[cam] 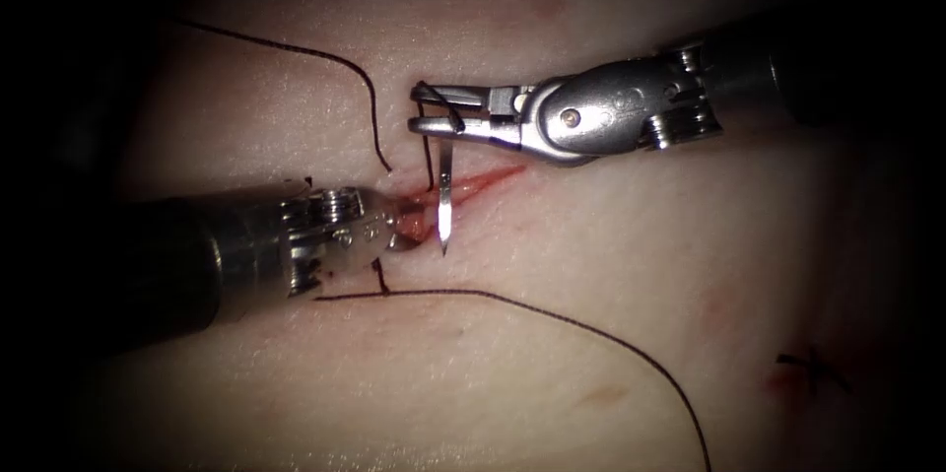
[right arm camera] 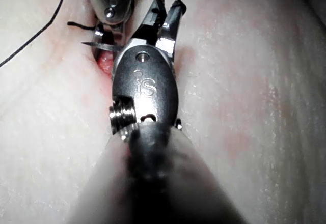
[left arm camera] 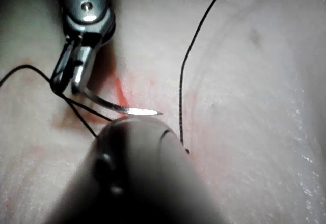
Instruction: Wound Closure
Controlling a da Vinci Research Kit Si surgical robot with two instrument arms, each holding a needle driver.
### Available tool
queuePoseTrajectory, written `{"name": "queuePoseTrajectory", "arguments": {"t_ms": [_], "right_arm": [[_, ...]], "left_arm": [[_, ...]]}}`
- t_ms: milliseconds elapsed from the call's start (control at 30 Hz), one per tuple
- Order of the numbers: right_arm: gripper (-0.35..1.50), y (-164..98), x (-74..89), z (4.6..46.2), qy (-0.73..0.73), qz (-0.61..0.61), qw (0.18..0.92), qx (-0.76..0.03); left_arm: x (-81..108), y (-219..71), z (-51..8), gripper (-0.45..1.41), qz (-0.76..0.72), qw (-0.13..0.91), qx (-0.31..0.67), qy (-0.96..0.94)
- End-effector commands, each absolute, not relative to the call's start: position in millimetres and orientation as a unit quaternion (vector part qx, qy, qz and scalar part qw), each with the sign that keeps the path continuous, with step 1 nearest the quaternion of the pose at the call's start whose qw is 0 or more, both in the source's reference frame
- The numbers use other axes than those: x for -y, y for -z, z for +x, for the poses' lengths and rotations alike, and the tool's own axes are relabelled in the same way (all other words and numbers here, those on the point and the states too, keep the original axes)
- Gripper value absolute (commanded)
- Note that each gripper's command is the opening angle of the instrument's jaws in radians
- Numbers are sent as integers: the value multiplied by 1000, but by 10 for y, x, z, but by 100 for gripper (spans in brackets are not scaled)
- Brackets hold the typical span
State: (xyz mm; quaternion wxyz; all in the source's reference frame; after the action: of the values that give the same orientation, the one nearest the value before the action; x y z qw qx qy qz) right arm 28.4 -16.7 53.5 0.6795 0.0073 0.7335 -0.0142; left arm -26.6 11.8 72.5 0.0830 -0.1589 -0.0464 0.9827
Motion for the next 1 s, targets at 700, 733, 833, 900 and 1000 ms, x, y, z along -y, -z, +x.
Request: {"name": "queuePoseTrajectory", "arguments": {"t_ms": [700, 733, 833, 900, 1000], "right_arm": [[-35, -579, 197, 296, 109, -97, 705, -694], [-35, -581, 199, 296, 112, -97, 706, -693], [-35, -585, 205, 294, 120, -95, 707, -690], [-35, -589, 207, 292, 124, -94, 708, -689], [-35, -591, 208, 288, 124, -83, 713, -685]], "left_arm": [[-112, -720, -275, 51, -177, 85, 60, -979], [-111, -720, -275, 51, -176, 85, 60, -979], [-112, -720, -275, 52, -177, 85, 60, -979], [-112, -720, -274, 52, -177, 85, 60, -979], [-114, -718, -273, 52, -177, 84, 63, -979]]}}
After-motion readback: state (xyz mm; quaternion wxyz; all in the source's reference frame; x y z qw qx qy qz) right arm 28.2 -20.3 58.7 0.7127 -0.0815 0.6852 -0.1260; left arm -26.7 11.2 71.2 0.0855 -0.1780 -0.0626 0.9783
